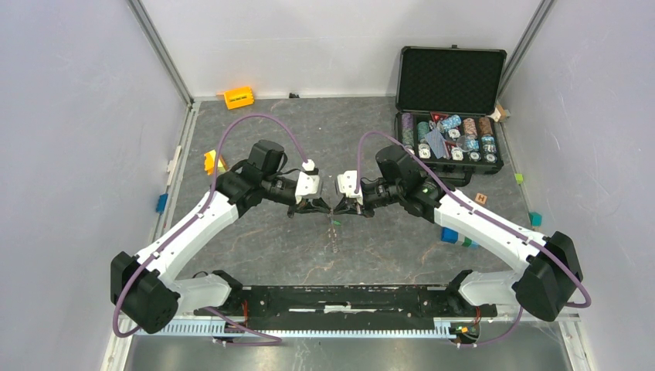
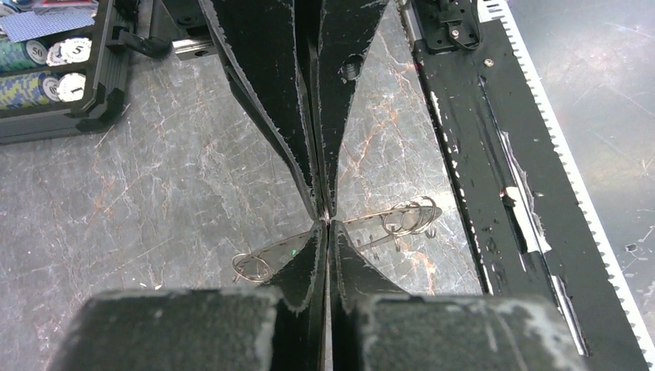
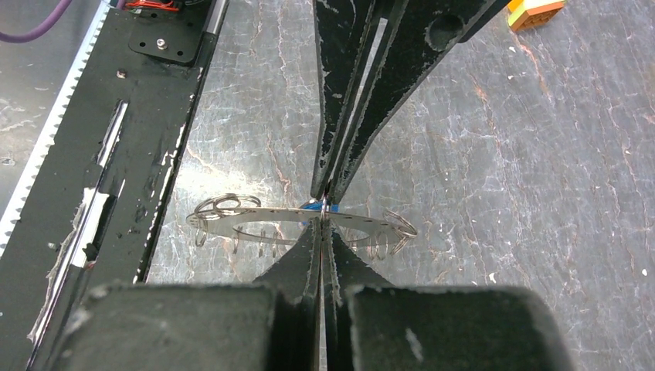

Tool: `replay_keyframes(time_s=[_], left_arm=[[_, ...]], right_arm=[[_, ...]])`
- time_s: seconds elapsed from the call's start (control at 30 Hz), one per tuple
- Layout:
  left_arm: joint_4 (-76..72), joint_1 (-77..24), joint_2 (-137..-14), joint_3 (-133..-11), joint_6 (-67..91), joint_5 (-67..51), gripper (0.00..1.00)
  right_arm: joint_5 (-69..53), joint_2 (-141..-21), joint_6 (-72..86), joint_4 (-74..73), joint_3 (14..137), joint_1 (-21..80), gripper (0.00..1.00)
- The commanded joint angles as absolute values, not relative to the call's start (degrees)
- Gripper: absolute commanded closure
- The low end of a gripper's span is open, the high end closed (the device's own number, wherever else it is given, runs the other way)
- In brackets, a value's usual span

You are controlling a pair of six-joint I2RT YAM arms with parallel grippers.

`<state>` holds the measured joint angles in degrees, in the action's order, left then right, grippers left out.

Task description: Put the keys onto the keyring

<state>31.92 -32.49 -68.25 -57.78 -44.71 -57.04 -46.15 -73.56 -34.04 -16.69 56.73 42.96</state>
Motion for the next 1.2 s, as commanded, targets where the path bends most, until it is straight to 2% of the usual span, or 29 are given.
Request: replay_keyframes(time_s=[0.0,0.1,0.23,0.5,0.73,1.17], left_arm=[[28.2,-32.5,-68.2,-57.8,-40.0,-58.9,0.98],[23.1,-32.5,-67.6,-56.6,-32.3,-56.4,0.98],[21.7,-33.0,-67.4,-57.7,-25.7,-51.8,0.98],[21.6,-34.3,-67.6,-59.0,-21.1,-46.6,0.98],[24.9,-34.6,-67.6,-60.2,-23.3,-45.9,0.98],[30.0,-37.2,-69.6,-62.6,-27.7,-42.6,0.98]], right_arm=[[-45.4,-72.8,-32.8,-12.5,56.2,42.7,1.00],[-44.4,-72.9,-32.4,-11.6,55.5,42.7,1.00],[-43.2,-73.3,-31.3,-10.5,55.3,42.7,0.94],[-43.5,-74.4,-28.2,-8.1,54.7,42.7,0.88],[-43.0,-74.0,-30.2,-10.8,56.7,42.7,0.78],[-41.7,-75.7,-33.7,-18.2,62.1,42.9,0.77]])
